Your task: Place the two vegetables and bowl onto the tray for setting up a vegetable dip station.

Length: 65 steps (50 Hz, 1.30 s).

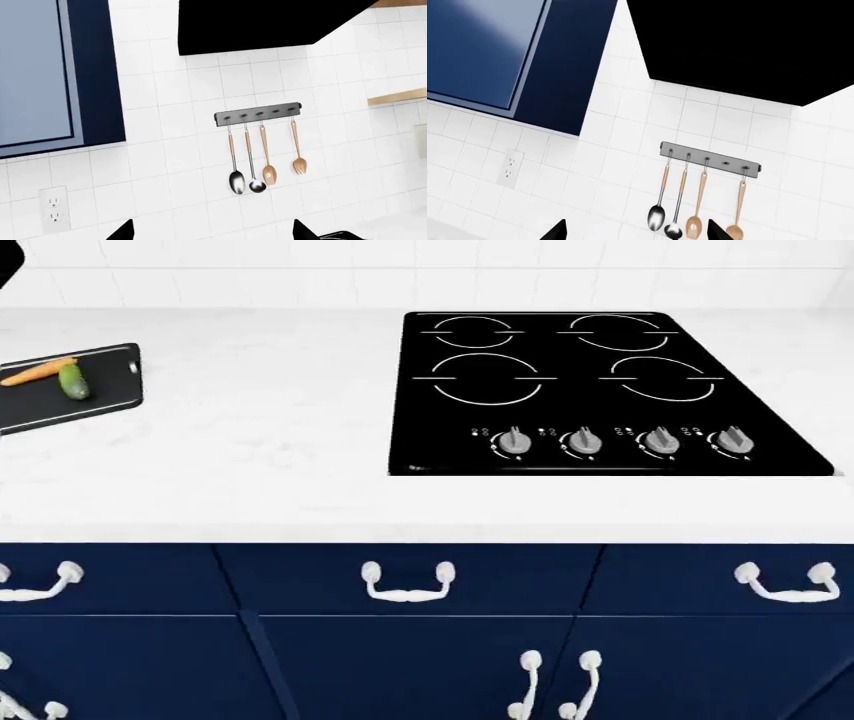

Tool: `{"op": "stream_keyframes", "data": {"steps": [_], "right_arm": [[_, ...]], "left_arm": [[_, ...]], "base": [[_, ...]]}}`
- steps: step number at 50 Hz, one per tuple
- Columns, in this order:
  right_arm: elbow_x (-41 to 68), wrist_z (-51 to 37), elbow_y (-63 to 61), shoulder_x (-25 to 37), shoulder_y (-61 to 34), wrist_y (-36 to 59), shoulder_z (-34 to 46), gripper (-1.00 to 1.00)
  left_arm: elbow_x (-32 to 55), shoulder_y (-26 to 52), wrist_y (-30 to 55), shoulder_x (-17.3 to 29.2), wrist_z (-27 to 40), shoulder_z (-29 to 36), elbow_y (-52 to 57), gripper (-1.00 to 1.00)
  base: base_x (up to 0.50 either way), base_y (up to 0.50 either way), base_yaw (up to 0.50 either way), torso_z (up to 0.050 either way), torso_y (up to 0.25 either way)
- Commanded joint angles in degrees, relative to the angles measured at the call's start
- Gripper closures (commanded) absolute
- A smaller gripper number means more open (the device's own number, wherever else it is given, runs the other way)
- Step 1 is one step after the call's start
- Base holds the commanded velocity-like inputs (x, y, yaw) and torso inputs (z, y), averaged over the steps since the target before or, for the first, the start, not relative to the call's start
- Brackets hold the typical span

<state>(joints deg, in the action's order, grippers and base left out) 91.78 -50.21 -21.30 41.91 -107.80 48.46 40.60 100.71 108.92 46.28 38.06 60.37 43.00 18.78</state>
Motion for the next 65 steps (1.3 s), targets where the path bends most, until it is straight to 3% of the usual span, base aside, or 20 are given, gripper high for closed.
{"op": "stream_keyframes", "data": {"steps": [1, 65], "right_arm": [[0.37, -0.37, -0.03, -0.01, -0.15, 0.05, -0.16, -1.0], [0.76, -0.97, 0.38, -0.19, -0.12, 0.57, -0.04, -1.0]], "left_arm": [[0.38, 0.17, -0.02, 0.03, 0.22, -0.18, 0.16, -1.0], [1.35, 0.46, -0.25, -0.24, 0.52, -0.65, 0.57, -1.0]], "base": [[0.0, -0.5, 0.0, 0.0, 0.0], [0.0, -0.5, 0.0, 0.0, 0.0]]}}
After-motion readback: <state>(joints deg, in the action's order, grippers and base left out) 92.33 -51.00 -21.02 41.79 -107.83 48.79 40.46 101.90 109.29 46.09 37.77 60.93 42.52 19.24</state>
